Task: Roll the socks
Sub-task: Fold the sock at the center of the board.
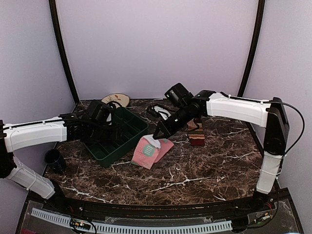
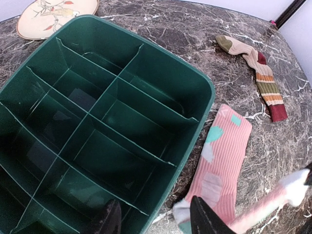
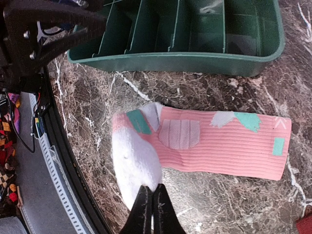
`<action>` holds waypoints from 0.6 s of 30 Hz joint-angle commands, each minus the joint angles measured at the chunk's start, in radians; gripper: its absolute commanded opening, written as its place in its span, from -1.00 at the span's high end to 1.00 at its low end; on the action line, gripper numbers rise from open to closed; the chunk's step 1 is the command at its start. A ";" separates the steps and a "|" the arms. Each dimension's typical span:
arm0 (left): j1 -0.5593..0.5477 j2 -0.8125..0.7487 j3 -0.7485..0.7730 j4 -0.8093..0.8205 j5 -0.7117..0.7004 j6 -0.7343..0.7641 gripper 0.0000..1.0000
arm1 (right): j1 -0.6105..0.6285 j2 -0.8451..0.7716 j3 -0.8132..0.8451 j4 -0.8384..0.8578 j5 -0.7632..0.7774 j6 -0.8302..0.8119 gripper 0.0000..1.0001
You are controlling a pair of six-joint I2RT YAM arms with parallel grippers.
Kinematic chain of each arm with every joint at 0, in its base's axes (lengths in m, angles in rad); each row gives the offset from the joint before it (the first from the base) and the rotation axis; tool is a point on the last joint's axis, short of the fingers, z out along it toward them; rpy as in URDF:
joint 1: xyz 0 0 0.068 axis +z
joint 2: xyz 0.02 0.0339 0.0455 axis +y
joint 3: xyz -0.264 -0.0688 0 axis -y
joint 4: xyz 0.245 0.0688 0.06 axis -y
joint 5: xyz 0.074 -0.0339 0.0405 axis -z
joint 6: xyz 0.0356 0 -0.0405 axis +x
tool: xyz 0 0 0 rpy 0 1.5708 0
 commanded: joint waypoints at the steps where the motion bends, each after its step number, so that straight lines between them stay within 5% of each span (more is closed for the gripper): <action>1: -0.020 0.015 0.020 0.025 0.000 0.037 -0.03 | -0.035 -0.032 -0.014 0.046 -0.030 -0.023 1.00; 18: -0.058 0.111 0.058 0.069 0.003 0.092 -0.06 | -0.038 -0.050 0.045 -0.060 -0.125 -0.086 1.00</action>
